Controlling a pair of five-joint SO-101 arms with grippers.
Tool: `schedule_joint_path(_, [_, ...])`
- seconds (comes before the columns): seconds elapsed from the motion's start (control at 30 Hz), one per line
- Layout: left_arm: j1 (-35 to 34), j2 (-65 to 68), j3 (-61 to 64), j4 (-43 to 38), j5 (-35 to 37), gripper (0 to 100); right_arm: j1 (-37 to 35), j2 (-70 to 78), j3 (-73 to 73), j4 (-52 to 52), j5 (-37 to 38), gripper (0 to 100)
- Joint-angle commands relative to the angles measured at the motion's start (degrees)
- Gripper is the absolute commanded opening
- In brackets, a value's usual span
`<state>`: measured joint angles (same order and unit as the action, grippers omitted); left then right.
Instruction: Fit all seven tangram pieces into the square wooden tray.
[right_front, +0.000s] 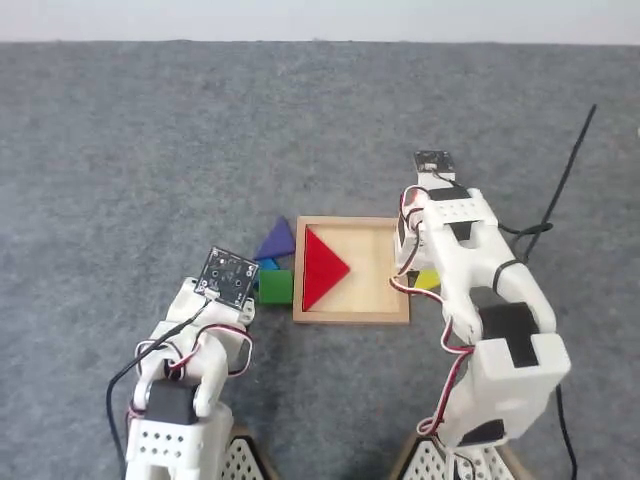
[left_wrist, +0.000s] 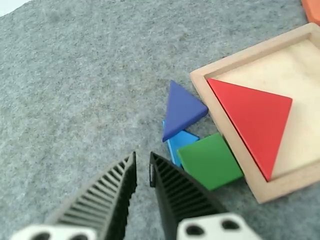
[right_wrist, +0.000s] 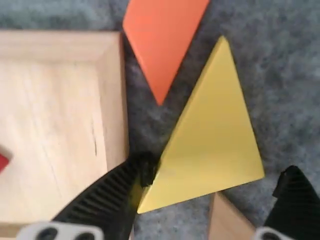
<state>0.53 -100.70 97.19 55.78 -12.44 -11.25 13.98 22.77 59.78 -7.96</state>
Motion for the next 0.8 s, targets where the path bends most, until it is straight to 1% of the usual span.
schedule_joint_path(0.0, [-0.18, -0.79, -0.48, 0.35, 0.44, 5, 0.31, 0.66, -2.37, -2.33, -1.14, 34.4])
schedule_joint_path(0.1, [-0.18, -0.79, -0.48, 0.35, 0.44, 5, 0.31, 0.84, -2.37, -2.42, -1.14, 28.7])
schedule_joint_path(0.23, [-0.18, -0.79, -0.48, 0.35, 0.44, 5, 0.4, 1.01, -2.37, -2.42, -1.05, 28.5])
schedule_joint_path(0.37, [-0.18, -0.79, -0.48, 0.35, 0.44, 5, 2.68, 1.1, -2.11, -2.33, -0.88, 28.1])
schedule_joint_path(0.47, [-0.18, -0.79, -0.48, 0.35, 0.44, 5, 4.09, 0.92, -2.11, -2.07, 1.14, 28.1])
schedule_joint_path(0.63, [-0.18, -0.79, -0.48, 0.35, 0.44, 5, 3.82, -0.57, -2.9, -0.66, 1.41, 28.1])
schedule_joint_path(0.77, [-0.18, -0.79, -0.48, 0.35, 0.44, 5, 3.91, -4.7, -3.16, 1.63, 1.41, 28.1])
